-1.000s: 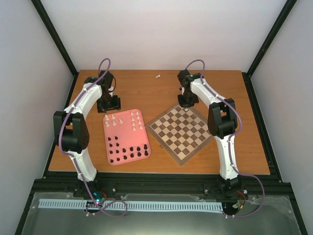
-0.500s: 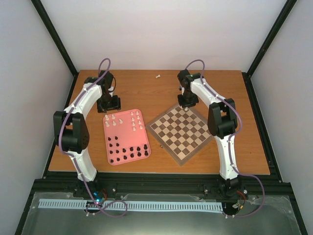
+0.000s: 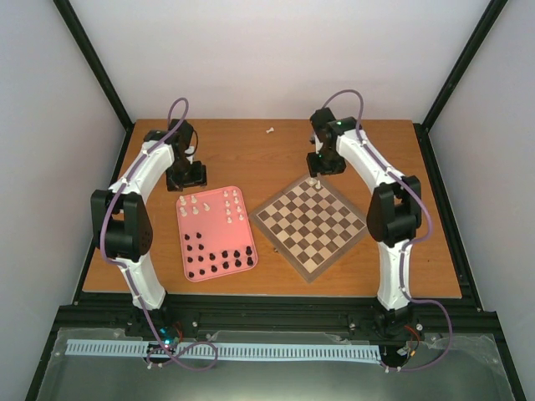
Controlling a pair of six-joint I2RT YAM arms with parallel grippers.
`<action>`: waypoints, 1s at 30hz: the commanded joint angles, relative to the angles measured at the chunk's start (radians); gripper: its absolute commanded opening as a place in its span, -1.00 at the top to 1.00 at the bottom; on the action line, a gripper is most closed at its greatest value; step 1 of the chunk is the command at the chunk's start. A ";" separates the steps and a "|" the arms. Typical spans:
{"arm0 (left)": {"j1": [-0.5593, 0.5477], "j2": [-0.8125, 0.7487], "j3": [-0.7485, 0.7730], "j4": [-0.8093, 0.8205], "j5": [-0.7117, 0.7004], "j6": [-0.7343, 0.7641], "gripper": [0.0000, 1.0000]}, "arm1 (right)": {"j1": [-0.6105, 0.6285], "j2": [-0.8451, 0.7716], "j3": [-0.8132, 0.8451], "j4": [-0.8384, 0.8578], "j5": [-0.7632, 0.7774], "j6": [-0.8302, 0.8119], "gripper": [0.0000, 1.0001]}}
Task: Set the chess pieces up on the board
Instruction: Pick up the chess piece from the storage box.
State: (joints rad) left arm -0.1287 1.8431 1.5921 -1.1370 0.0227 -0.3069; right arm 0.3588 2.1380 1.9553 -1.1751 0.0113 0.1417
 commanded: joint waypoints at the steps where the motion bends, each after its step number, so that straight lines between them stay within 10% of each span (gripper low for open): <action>1: 0.006 -0.006 0.012 0.010 0.014 0.015 -0.48 | -0.003 -0.100 -0.022 -0.012 -0.036 0.007 -0.13; 30: 0.006 0.224 0.048 0.098 0.005 -0.010 -0.33 | -0.001 -0.126 -0.045 -0.025 -0.064 0.013 -0.14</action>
State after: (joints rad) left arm -0.1287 2.0418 1.5944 -1.0611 0.0303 -0.3107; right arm 0.3588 2.0300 1.9209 -1.1900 -0.0566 0.1463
